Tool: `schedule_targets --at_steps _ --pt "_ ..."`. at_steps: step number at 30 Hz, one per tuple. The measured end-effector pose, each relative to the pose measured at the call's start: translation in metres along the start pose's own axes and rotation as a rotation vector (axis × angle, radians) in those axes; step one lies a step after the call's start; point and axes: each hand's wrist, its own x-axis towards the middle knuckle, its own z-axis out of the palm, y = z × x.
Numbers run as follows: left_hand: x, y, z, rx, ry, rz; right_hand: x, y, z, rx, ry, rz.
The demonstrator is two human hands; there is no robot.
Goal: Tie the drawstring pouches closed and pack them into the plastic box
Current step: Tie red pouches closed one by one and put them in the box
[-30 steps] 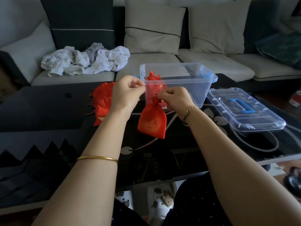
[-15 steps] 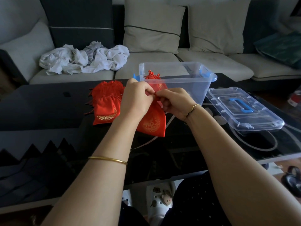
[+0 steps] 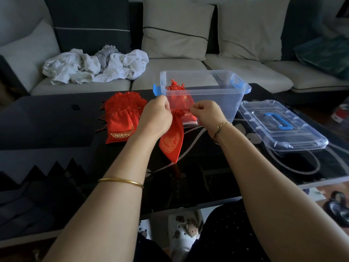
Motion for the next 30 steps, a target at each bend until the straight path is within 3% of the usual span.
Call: schedule_targets --at_steps 2,7,12,19,22,26,30 --pt "0.002 -0.001 0.002 -0.020 -0.022 0.018 -0.003 0.003 0.002 0.001 -0.038 0.013" --pt "0.004 -0.007 0.005 -0.055 -0.076 -0.079 -0.018 -0.001 -0.006 0.282 -0.297 0.191" --pt "0.008 0.000 0.003 -0.089 0.033 -0.092 -0.025 0.003 0.001 0.038 -0.375 0.105" --pt "0.014 0.009 0.005 -0.092 0.161 -0.105 -0.028 -0.010 -0.004 0.115 -0.305 0.116" --pt "0.020 0.012 0.006 -0.054 0.170 -0.109 -0.028 -0.015 -0.008 -0.029 -0.278 0.064" --pt "0.037 0.025 0.002 -0.081 0.106 -0.090 -0.014 -0.020 -0.016 -0.341 -0.208 -0.148" --pt "0.067 0.041 -0.013 -0.240 0.063 -0.043 0.019 -0.036 -0.032 -0.330 -0.080 -0.185"
